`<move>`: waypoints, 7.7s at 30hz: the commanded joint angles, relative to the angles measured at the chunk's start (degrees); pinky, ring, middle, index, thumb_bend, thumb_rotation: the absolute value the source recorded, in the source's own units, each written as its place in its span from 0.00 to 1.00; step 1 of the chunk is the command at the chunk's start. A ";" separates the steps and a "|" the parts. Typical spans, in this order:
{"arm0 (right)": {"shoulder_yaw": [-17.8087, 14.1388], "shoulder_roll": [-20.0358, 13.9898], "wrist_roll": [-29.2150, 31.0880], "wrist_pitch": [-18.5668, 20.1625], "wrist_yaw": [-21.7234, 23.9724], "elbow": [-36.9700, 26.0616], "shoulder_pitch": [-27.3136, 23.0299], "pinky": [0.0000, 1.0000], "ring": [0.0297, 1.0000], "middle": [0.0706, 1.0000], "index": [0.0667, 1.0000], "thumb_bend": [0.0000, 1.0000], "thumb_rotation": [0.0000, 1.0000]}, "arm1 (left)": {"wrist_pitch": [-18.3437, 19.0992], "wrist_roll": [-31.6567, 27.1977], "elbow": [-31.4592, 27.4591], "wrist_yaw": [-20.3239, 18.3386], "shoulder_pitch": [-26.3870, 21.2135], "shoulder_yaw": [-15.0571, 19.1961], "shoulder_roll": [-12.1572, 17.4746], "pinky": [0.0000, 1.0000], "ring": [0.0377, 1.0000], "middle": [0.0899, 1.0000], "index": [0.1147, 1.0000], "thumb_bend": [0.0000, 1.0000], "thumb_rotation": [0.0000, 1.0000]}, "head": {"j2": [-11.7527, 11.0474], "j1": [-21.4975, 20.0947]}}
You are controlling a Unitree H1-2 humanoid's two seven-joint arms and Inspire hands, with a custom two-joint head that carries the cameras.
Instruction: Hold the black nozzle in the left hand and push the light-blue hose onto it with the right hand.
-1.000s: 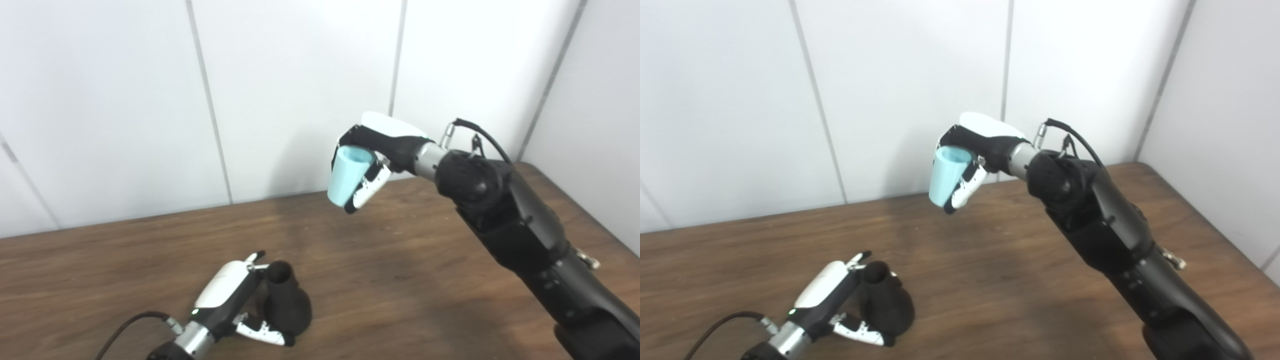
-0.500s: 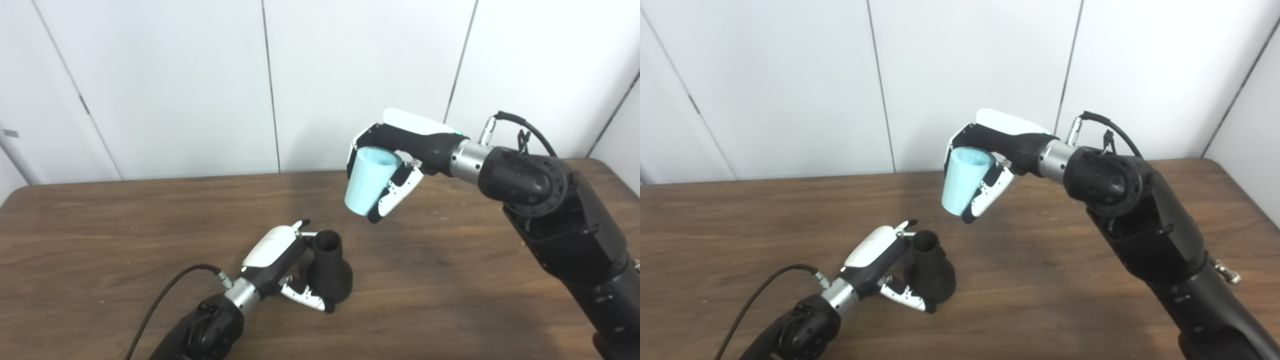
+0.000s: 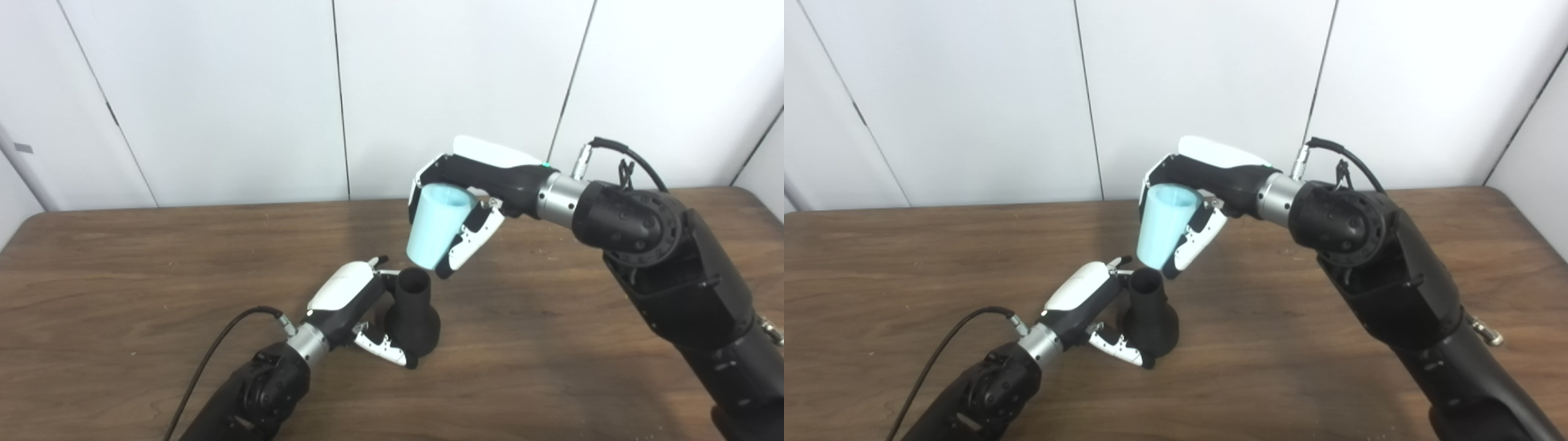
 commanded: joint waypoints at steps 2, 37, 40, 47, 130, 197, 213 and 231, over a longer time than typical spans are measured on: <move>-0.55 -0.02 -0.62 -0.81 -1.24 -1.31 -1.45 0.36 0.42 0.45 0.45 0.52 0.00 | 3.50 2.78 2.15 -4.74 1.53 -2.60 -0.33 1.00 0.59 0.41 0.44 0.52 0.00 | 0.25 0.31; 1.11 3.30 -0.76 -0.02 -1.31 2.98 2.44 0.35 0.41 0.46 0.45 0.52 0.00 | 5.56 3.06 -0.98 -5.69 2.02 -2.27 0.68 1.00 0.59 0.41 0.44 0.52 0.00 | 2.17 1.14; 1.30 2.54 -0.59 -0.31 -1.01 2.64 2.63 0.35 0.42 0.46 0.45 0.52 0.00 | 5.59 3.12 -1.13 -5.73 2.01 -2.15 0.80 1.00 0.59 0.41 0.44 0.52 0.00 | 2.40 1.30; 3.08 -0.06 -0.82 -1.46 0.88 1.10 2.49 0.36 0.41 0.46 0.46 0.52 0.00 | 6.01 3.19 -1.65 -5.66 2.39 -1.97 0.92 1.00 0.59 0.41 0.44 0.52 0.00 | 2.54 1.28; 4.26 1.66 -18.00 -28.65 -3.17 4.12 6.74 0.33 0.37 0.43 0.49 0.51 0.00 | 7.51 2.45 -3.27 -8.53 2.52 -2.49 1.34 1.00 0.58 0.44 0.42 0.52 0.00 | 5.23 1.03; 0.46 1.69 -21.40 -29.41 -7.09 -0.37 9.95 0.77 0.93 1.00 1.00 1.00 0.27 | 9.07 2.15 -1.07 -8.12 0.80 -1.25 0.46 1.00 0.57 0.41 0.43 0.52 0.00 | 4.48 1.10; -3.76 1.10 -11.61 -28.64 -5.31 -3.12 9.35 0.89 1.00 1.00 1.00 1.00 0.35 | 8.90 2.33 -0.46 -8.08 0.71 -1.24 1.00 1.00 0.57 0.41 0.43 0.52 0.00 | 4.54 1.25; -7.68 1.24 -7.96 -27.26 -6.17 -6.09 12.82 0.90 1.00 1.00 1.00 1.00 0.41 | 8.66 2.06 -0.10 -8.15 0.67 -1.20 1.05 1.00 0.57 0.41 0.43 0.52 0.00 | 4.52 1.05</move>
